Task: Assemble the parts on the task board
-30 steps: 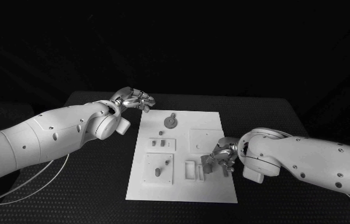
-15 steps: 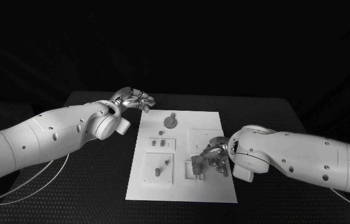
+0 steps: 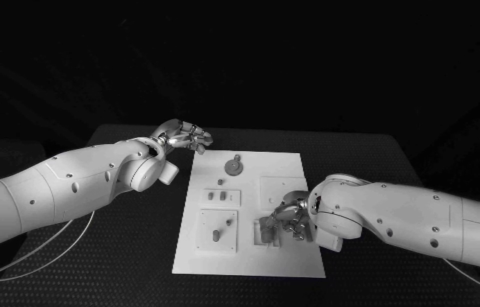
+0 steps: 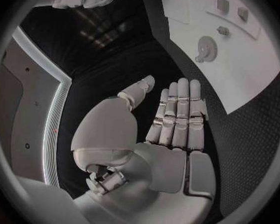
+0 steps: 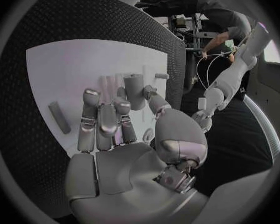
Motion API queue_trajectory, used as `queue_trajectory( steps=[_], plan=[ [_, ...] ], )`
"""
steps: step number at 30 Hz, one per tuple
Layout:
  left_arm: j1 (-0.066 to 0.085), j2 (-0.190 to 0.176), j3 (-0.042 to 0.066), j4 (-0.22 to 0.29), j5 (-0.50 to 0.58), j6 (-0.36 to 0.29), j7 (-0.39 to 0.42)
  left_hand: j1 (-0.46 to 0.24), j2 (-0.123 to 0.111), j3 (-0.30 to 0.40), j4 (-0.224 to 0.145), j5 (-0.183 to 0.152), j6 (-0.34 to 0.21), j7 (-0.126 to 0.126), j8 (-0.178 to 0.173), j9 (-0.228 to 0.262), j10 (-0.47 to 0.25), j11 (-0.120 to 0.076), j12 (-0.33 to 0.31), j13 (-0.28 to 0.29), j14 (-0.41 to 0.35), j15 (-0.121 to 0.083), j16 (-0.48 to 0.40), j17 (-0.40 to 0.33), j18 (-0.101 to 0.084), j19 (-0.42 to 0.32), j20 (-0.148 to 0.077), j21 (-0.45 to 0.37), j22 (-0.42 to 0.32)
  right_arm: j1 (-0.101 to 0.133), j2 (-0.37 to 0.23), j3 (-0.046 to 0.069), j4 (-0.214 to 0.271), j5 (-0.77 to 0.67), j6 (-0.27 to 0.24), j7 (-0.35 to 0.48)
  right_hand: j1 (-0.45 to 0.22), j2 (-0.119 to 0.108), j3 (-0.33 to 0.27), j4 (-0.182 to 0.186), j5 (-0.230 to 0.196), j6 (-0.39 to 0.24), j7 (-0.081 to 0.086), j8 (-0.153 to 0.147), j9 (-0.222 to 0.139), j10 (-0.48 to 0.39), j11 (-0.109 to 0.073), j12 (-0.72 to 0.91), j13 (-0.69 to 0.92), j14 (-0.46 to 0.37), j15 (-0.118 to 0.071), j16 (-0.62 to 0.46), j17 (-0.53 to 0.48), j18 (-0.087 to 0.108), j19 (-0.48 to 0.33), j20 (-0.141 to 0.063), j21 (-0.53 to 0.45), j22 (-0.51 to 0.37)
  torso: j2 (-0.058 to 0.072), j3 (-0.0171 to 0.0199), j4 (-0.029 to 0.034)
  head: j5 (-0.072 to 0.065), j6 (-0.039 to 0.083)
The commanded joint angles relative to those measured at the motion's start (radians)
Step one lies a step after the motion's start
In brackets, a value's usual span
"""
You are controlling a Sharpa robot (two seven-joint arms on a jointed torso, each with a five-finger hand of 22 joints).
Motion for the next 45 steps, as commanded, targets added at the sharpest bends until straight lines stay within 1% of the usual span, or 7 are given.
queue_trajectory(
  steps=[1, 19, 26, 30, 39, 41, 45],
  plan=[
    [0.001, -0.001, 0.001, 0.003, 0.004, 0.008, 0.009, -0.007, 0.0, 0.0, 0.008, 0.006, -0.003, -0.002, 0.004, -0.001, -0.005, -0.003, 0.003, -0.001, 0.007, 0.001, -0.004, 0.002, 0.017, 0.007, -0.002, -0.006, 0.001, -0.006, 0.003, -0.001, -0.006, -0.019, 0.012, -0.004, -0.01, 0.003, -0.004, -0.001, 0.002, 0.024, 0.018, -0.005, -0.001, 0.003, -0.003, -0.003, -0.002, 0.002, 0.0, 0.005, -0.002, 0.024, -0.003, -0.001, 0.004, 0.014, 0.001, 0.0009, 0.0002, 0.004, -0.004],
    [0.001, -0.001, 0.001, 0.003, 0.005, 0.009, 0.009, -0.007, 0.0, 0.001, 0.008, 0.006, -0.003, -0.002, 0.004, -0.001, -0.005, -0.003, 0.004, -0.001, 0.007, 0.001, -0.006, 0.004, 0.017, 0.007, -0.002, -0.006, 0.002, -0.016, 0.015, 0.0, -0.016, -0.027, 0.01, 0.001, -0.017, 0.001, -0.003, 0.0, 0.002, 0.024, 0.018, -0.007, -0.002, 0.002, -0.002, -0.003, -0.002, 0.0, 0.0, 0.005, -0.003, 0.024, -0.004, -0.001, 0.004, 0.014, 0.0, 0.0014, -0.0013, 0.008, -0.005],
    [0.001, -0.002, 0.001, 0.004, 0.005, 0.008, 0.009, -0.007, 0.0, 0.0, 0.008, 0.006, -0.003, -0.002, 0.004, -0.001, -0.005, -0.003, 0.004, -0.001, 0.007, 0.001, -0.006, 0.004, 0.017, 0.007, -0.002, -0.007, 0.002, -0.019, 0.02, 0.0, -0.023, -0.027, 0.005, 0.002, -0.029, -0.01, -0.004, 0.002, 0.002, 0.023, 0.019, -0.01, -0.003, 0.0, -0.002, -0.004, -0.003, -0.003, 0.001, 0.004, -0.007, 0.024, -0.004, 0.0, 0.003, 0.013, 0.001, 0.001, -0.0006, 0.008, -0.008],
    [0.001, -0.002, 0.001, 0.004, 0.005, 0.008, 0.009, -0.007, 0.0, 0.0, 0.009, 0.006, -0.003, -0.002, 0.004, -0.001, -0.005, -0.003, 0.004, -0.001, 0.007, 0.001, -0.006, 0.005, 0.017, 0.007, -0.002, -0.007, 0.002, -0.021, 0.02, 0.0, -0.023, -0.028, -0.002, 0.007, -0.057, -0.041, -0.006, 0.014, 0.002, 0.021, 0.02, -0.015, -0.004, -0.002, -0.001, -0.006, -0.004, -0.01, 0.002, 0.001, -0.017, 0.024, -0.005, 0.001, 0.0, 0.012, 0.0, 0.0007, -0.0004, 0.008, -0.008],
    [0.001, -0.002, 0.001, 0.004, 0.006, 0.008, 0.009, -0.007, 0.0, 0.0, 0.009, 0.006, -0.003, -0.002, 0.004, -0.001, -0.006, -0.003, 0.004, -0.001, 0.008, 0.001, -0.007, 0.005, 0.017, 0.008, -0.002, -0.007, 0.002, -0.021, 0.02, 0.0, -0.022, -0.028, -0.007, 0.014, -0.11, -0.15, 0.052, 0.092, 0.002, 0.015, 0.022, -0.026, -0.004, -0.009, 0.001, -0.007, -0.005, -0.022, 0.003, -0.003, -0.032, 0.024, -0.002, -0.005, -0.008, 0.009, 0.0, 0.0009, -0.002, 0.01, -0.008],
    [0.001, -0.003, 0.001, 0.004, 0.007, 0.008, 0.009, -0.008, 0.0, 0.0, 0.009, 0.006, -0.003, -0.002, 0.004, -0.001, -0.006, -0.003, 0.004, -0.001, 0.008, 0.001, -0.007, 0.006, 0.017, 0.008, -0.002, -0.007, 0.003, -0.021, 0.02, 0.0, -0.022, -0.028, -0.007, 0.014, -0.116, -0.166, 0.066, 0.11, 0.002, 0.014, 0.022, -0.028, -0.003, -0.011, 0.002, -0.007, -0.005, -0.024, 0.003, -0.004, -0.034, 0.024, -0.002, -0.005, -0.008, 0.009, 0.0, 0.0012, -0.0021, 0.01, -0.009],
    [0.001, -0.003, 0.001, 0.003, 0.007, 0.008, 0.008, -0.008, 0.0, 0.0, 0.01, 0.006, -0.003, -0.002, 0.004, -0.001, -0.006, -0.003, 0.004, -0.001, 0.008, 0.001, -0.007, 0.006, 0.017, 0.008, -0.002, -0.007, 0.003, -0.022, 0.019, 0.0, -0.023, -0.032, -0.01, 0.017, -0.122, -0.182, 0.079, 0.129, 0.002, 0.012, 0.023, -0.03, -0.002, -0.012, 0.002, -0.007, -0.005, -0.026, 0.004, -0.004, -0.038, 0.024, -0.002, -0.005, -0.008, 0.01, 0.0, 0.0016, -0.0019, 0.01, -0.008]
  ],
)
